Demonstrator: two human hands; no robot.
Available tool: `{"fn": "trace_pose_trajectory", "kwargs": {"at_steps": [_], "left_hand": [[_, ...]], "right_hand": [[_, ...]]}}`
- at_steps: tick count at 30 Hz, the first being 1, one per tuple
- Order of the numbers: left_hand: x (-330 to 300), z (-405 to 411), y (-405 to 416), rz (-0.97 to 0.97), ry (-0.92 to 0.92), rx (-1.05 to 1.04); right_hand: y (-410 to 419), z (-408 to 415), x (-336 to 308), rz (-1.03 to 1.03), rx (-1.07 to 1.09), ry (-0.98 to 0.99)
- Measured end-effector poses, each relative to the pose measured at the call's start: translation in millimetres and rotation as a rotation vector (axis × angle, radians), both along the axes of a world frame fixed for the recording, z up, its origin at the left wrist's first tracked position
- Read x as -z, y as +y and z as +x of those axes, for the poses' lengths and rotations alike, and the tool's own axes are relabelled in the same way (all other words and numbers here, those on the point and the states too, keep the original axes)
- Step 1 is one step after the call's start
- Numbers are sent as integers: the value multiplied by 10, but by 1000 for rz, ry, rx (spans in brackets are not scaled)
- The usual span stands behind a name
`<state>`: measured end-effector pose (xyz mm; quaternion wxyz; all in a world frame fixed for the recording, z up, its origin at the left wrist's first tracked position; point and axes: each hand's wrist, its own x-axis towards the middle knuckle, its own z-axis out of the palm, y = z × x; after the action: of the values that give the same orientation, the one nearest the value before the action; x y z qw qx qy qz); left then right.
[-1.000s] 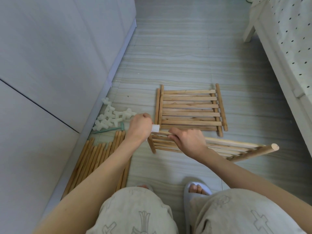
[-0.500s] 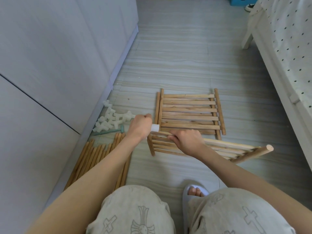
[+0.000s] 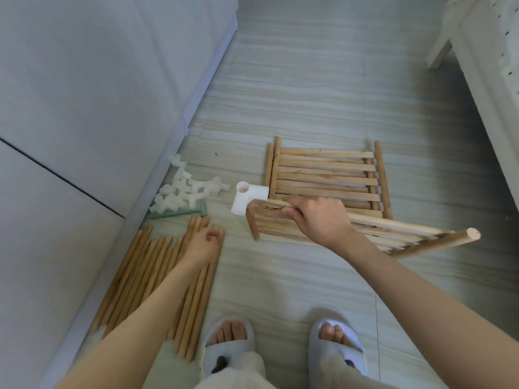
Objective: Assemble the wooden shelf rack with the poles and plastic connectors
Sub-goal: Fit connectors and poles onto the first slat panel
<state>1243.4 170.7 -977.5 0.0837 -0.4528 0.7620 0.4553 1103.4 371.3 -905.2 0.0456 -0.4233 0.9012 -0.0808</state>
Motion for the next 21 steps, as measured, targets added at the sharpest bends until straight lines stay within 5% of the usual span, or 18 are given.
{"fn": "trace_pose_trajectory", "kwargs": {"at_steps": [11, 18, 21], "left_hand": [[841, 357, 253, -451, -366, 371], [879, 286, 233, -512, -577, 466], [793, 252, 184, -456, -462, 466]], "right_hand": [[-6, -3, 49, -103, 27, 17], [-11, 5, 28, -121, 24, 22], [-21, -3, 17, -83, 27, 24]]}}
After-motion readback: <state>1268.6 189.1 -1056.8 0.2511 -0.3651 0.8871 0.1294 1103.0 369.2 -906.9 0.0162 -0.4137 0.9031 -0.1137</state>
